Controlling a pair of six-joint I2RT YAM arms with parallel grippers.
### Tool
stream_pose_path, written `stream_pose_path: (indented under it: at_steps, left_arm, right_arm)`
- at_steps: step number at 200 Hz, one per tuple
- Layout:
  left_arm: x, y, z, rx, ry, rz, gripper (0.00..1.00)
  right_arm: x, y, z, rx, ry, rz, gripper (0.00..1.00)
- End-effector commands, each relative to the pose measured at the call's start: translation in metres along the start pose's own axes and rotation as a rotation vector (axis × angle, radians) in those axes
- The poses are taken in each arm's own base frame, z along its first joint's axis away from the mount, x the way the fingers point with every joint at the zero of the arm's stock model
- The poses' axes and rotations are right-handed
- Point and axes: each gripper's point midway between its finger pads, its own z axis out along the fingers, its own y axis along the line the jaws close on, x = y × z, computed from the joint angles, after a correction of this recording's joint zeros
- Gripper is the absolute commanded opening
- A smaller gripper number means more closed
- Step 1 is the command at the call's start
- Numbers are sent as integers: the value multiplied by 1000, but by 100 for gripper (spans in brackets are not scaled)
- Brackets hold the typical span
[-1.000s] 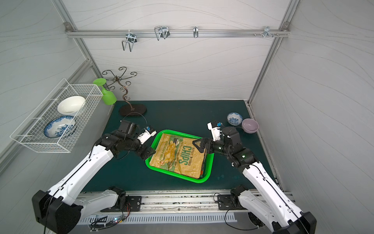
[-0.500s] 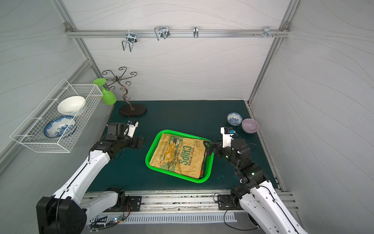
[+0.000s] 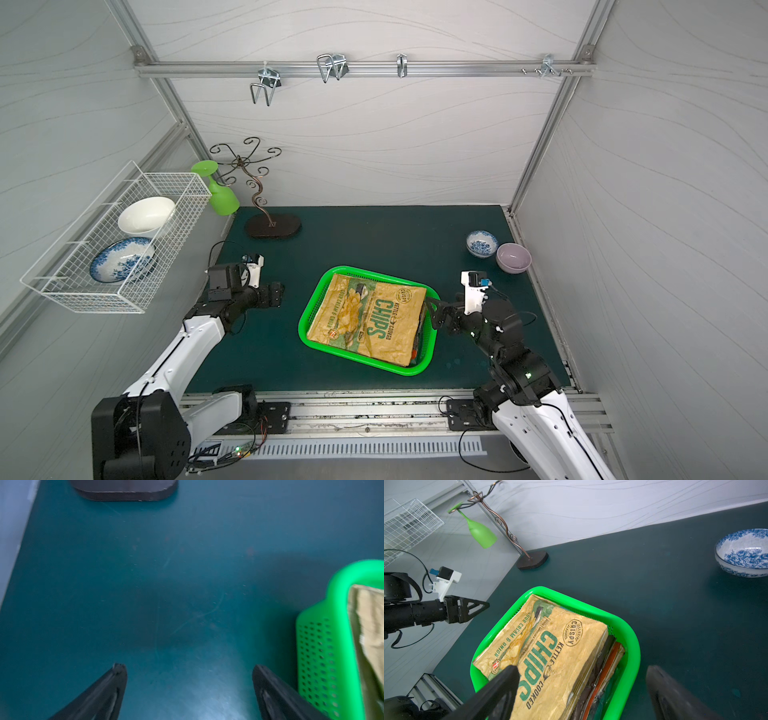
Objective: Put the potato chips into the basket
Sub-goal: Reset both arms
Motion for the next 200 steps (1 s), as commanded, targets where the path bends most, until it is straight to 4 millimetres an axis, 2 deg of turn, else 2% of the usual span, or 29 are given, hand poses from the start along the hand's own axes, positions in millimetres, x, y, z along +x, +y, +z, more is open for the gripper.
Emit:
stream_pose_path:
  at_steps: [1,93,143,167,200]
  left_arm:
    - [-19,-1,7,16,-102,4,99]
    - [-51,-6,20,79,-420,-40,99]
    - [-42,3,43,48,-434,-67,99]
    - [-46,9,47,19,-448,-72,99]
    - [-36,20,64,-21,-466,-102,99]
  right_arm:
    - [5,-3,-1,8,2,2,99]
    - [13,-5,-4,7,4,-39,99]
    - [12,-8,-13,13,-41,-74,99]
    - [14,-8,-15,7,-56,-80,99]
    - [13,-10,-16,21,-51,-95,99]
